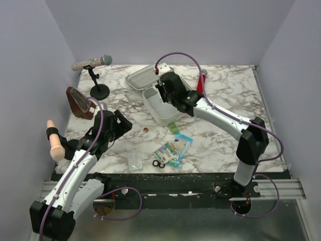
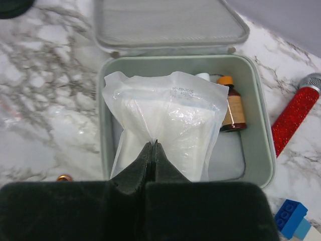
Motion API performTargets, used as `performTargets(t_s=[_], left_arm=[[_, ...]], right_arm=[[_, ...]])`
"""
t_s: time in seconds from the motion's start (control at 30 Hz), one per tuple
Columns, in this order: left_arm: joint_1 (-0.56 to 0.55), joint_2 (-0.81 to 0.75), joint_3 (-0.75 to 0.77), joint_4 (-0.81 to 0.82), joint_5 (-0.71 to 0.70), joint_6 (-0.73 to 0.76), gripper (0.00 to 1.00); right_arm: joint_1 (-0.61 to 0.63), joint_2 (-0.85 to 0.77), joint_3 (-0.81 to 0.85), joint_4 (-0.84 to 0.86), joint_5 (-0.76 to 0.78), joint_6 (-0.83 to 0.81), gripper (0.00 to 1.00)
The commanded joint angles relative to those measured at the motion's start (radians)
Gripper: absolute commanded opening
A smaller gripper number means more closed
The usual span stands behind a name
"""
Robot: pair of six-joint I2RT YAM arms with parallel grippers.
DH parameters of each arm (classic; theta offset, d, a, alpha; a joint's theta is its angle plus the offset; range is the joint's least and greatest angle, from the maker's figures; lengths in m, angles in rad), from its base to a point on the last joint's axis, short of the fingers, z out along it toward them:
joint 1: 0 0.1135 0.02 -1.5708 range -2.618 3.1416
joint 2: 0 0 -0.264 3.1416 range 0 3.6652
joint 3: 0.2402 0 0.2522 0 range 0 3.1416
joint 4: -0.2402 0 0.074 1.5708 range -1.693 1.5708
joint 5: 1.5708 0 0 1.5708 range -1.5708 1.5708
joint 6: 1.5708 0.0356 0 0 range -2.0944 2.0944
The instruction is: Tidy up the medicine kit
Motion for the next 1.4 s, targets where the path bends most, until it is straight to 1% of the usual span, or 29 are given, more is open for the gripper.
performTargets(t_s=[0.0, 0.03, 0.07, 0.17, 0.4, 0.8, 0.83, 0.87, 0.93, 1.0, 1.07, 1.1, 1.17, 1.23, 1.37], left_arm=[[0.009, 0.001, 0.005, -0.028, 0.011, 0.022, 0.88], [0.009, 0.001, 0.002, -0.028, 0.01, 0.024, 0.88], [0.011, 0.004, -0.003, -0.025, 0.008, 0.029, 0.88], [0.014, 0.019, -0.004, -0.025, 0.01, 0.038, 0.88], [0.022, 0.05, 0.002, -0.019, 0.005, 0.055, 0.88], [0.034, 0.082, -0.006, -0.011, 0.013, 0.062, 0.88], [0.035, 0.082, -0.007, -0.008, 0.014, 0.062, 0.88], [0.035, 0.082, -0.009, -0.01, 0.014, 0.064, 0.88], [0.037, 0.084, -0.01, -0.01, 0.014, 0.064, 0.88], [0.037, 0.084, -0.01, -0.008, 0.019, 0.064, 0.88], [0.038, 0.085, -0.01, -0.004, 0.026, 0.064, 0.89], [0.038, 0.085, -0.009, -0.004, 0.028, 0.064, 0.88], [0.038, 0.085, -0.004, 0.002, 0.03, 0.064, 0.89], [0.038, 0.087, -0.004, 0.01, 0.033, 0.062, 0.89], [0.04, 0.11, -0.007, 0.036, 0.057, 0.055, 0.89]], right_arm=[[-0.062, 0.156, 0.062, -0.06, 0.035, -0.003, 0.01], [-0.063, 0.179, 0.064, -0.028, 0.035, -0.007, 0.01], [-0.065, 0.201, 0.064, 0.012, 0.026, -0.049, 0.01], [-0.063, 0.261, 0.101, 0.043, -0.025, -0.059, 0.01], [-0.065, 0.406, 0.217, 0.012, -0.119, -0.057, 0.01], [-0.063, 0.554, 0.358, -0.037, -0.126, -0.088, 0.02], [-0.063, 0.56, 0.364, -0.037, -0.131, -0.092, 0.05], [-0.063, 0.563, 0.371, -0.037, -0.134, -0.093, 0.13], [-0.063, 0.555, 0.374, -0.035, -0.149, -0.091, 0.41], [-0.063, 0.514, 0.343, 0.003, -0.169, -0.082, 0.56], [-0.062, 0.462, 0.308, 0.046, -0.18, -0.074, 0.66], [-0.06, 0.436, 0.296, 0.061, -0.178, -0.07, 0.7], [-0.059, 0.384, 0.274, 0.075, -0.166, -0.06, 0.72], [-0.056, 0.325, 0.233, 0.092, -0.148, -0.048, 0.73], [-0.056, 0.169, 0.055, 0.158, -0.131, -0.022, 0.73]])
